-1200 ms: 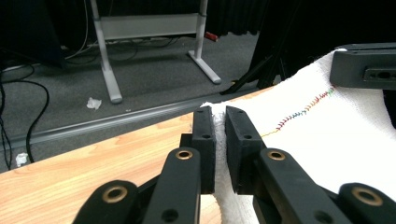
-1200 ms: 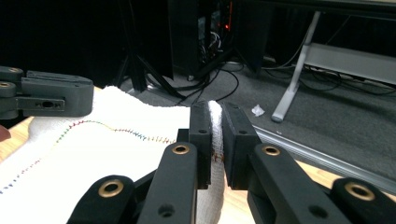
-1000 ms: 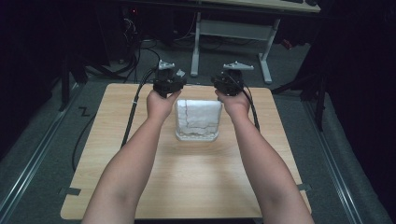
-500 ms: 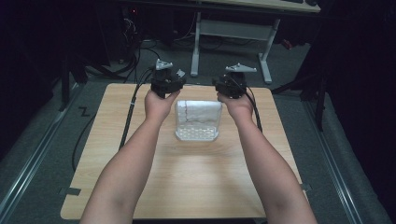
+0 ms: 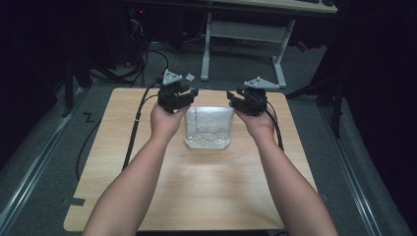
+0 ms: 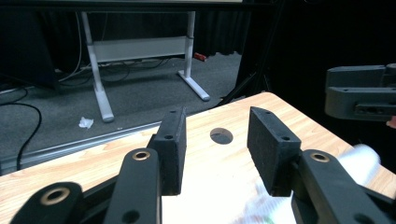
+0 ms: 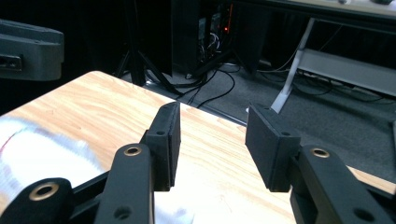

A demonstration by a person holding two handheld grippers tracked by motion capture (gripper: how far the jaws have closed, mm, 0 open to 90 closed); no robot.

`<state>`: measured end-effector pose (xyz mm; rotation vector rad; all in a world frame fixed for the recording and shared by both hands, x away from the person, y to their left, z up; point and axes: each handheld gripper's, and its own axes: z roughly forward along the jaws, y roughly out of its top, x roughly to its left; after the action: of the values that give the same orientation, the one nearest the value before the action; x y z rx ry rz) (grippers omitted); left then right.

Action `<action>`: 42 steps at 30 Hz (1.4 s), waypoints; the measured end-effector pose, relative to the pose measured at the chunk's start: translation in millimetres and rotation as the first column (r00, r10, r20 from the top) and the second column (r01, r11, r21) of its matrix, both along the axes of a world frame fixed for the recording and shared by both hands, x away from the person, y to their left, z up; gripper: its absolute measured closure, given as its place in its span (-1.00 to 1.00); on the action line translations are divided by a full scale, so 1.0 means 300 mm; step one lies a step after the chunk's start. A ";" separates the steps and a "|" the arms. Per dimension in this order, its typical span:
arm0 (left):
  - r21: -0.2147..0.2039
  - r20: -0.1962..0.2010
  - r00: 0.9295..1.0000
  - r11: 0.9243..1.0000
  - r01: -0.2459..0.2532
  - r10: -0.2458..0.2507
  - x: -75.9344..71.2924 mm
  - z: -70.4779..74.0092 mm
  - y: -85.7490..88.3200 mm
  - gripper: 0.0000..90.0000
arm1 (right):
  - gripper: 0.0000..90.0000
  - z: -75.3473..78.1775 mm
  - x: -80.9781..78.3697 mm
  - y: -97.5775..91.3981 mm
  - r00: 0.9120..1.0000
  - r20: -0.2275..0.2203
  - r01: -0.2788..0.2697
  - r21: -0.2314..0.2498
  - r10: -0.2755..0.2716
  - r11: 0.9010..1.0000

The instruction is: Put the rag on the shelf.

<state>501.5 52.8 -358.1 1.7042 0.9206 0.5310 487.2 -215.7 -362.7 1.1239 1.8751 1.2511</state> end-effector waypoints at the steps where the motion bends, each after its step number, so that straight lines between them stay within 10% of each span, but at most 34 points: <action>1: 0.001 0.001 1.000 1.000 0.000 0.000 -0.011 -0.003 0.005 0.28 | 0.24 -0.001 -0.010 -0.002 1.000 0.003 -0.001 0.002 0.001 1.000; 14: 0.007 0.047 0.999 1.000 0.014 -0.015 -0.169 -0.056 0.105 0.27 | 0.21 -0.041 -0.172 -0.048 0.999 0.036 0.003 -0.030 -0.002 1.000; 25: -0.019 0.001 1.000 0.999 0.032 -0.032 -0.307 -0.150 0.214 0.25 | 0.19 -0.100 -0.314 -0.064 0.999 0.028 -0.029 -0.091 0.032 0.995; 31: 0.041 -0.074 0.994 0.996 0.081 -0.078 -0.413 -0.310 0.221 0.23 | 0.17 -0.201 -0.377 -0.056 0.999 -0.026 -0.040 -0.110 0.038 0.993; 38: 0.168 -0.201 0.972 0.974 0.154 -0.119 -0.528 -0.493 0.235 0.18 | 0.15 -0.359 -0.467 -0.026 0.994 -0.088 -0.073 -0.152 0.060 0.986; 40: 0.167 -0.198 0.974 0.975 0.147 -0.113 -0.590 -0.550 0.252 0.14 | 0.15 -0.420 -0.515 -0.020 0.993 -0.107 -0.070 -0.147 0.055 0.987; 42: 0.151 -0.265 0.960 0.979 0.138 -0.094 -0.628 -0.580 0.263 0.26 | 0.23 -0.485 -0.579 -0.031 0.995 -0.100 -0.038 -0.099 0.028 0.994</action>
<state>313.2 131.8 -532.2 2.0018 0.9717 0.3200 313.5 -225.2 -508.1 1.1224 2.0140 1.1235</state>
